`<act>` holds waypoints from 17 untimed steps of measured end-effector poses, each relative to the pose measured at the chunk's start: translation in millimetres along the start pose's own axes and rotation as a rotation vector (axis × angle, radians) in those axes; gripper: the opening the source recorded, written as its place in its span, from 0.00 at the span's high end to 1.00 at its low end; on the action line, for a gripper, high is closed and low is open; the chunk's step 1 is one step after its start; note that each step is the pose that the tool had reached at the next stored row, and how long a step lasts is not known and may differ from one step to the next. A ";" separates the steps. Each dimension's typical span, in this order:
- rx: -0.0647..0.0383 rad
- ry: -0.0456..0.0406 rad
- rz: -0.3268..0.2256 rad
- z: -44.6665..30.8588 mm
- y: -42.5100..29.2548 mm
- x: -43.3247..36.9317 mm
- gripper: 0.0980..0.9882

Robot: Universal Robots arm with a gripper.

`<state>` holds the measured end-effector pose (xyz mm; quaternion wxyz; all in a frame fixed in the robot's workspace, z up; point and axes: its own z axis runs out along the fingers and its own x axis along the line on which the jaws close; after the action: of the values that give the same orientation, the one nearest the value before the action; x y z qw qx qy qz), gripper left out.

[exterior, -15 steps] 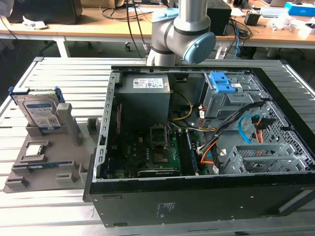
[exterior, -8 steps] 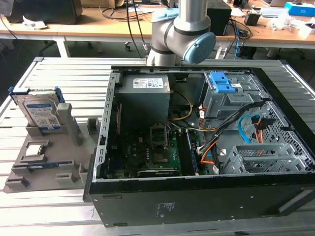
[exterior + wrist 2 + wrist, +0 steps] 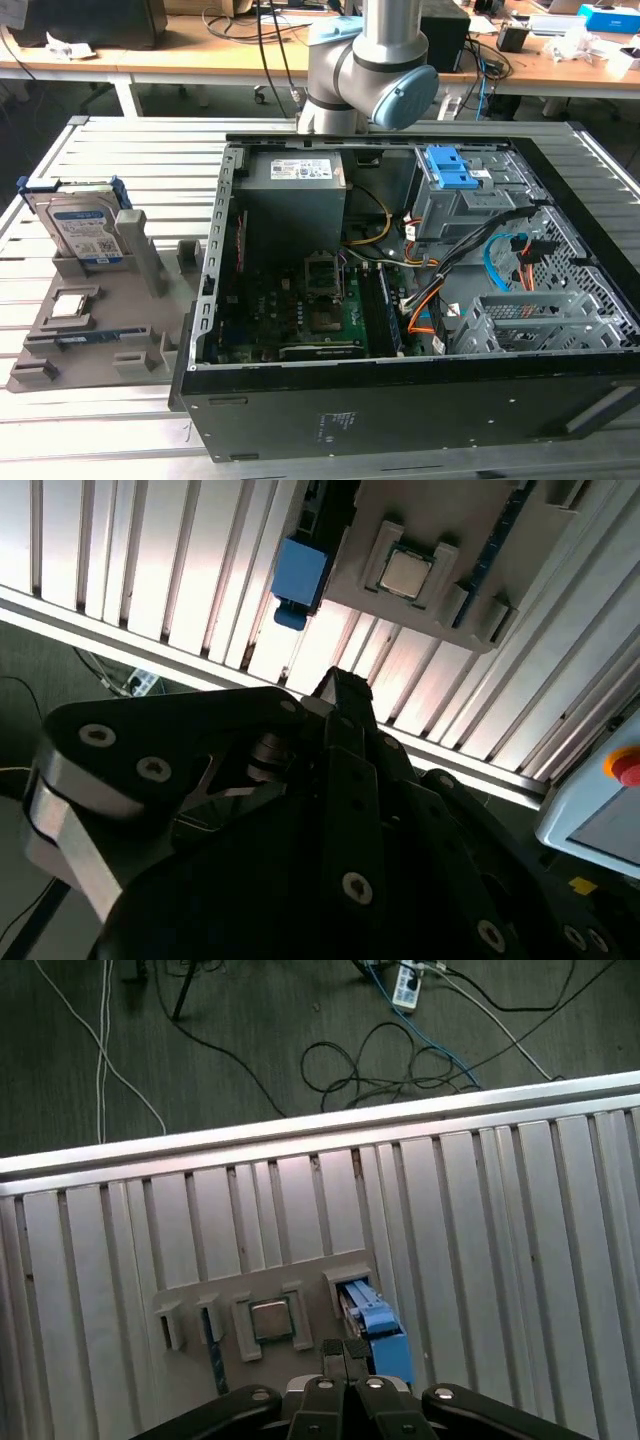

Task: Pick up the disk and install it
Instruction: 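Pick up the disk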

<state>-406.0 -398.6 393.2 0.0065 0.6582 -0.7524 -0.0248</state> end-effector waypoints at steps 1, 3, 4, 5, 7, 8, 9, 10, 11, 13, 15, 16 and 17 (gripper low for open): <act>0.000 0.0003 -0.006 0.0 0.0 0.0 0.99; -0.001 0.0012 -0.025 0.0 0.0 0.0 0.99; -0.001 0.0014 -0.030 0.0 0.0 0.0 0.99; -0.001 0.0018 -0.038 0.0 0.0 0.0 0.99; -0.001 0.0024 -0.053 0.0 0.0 0.0 0.99; -0.001 0.0027 -0.058 0.0 0.0 0.0 0.99; -0.002 0.0031 -0.067 0.0 0.0 0.0 0.99; -0.002 0.0032 -0.067 -0.1 0.0 0.0 0.99; -0.002 0.0032 -0.067 -0.1 0.0 0.0 0.99; -0.002 0.0031 -0.067 0.0 0.0 0.0 0.99; -0.002 0.0031 -0.067 0.0 0.0 0.0 0.92; -0.002 0.0031 -0.067 0.0 0.0 0.0 0.85; -0.002 0.0031 -0.068 0.0 0.0 0.0 0.71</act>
<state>-405.9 -398.5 393.3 0.0074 0.6832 -0.7298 -0.0245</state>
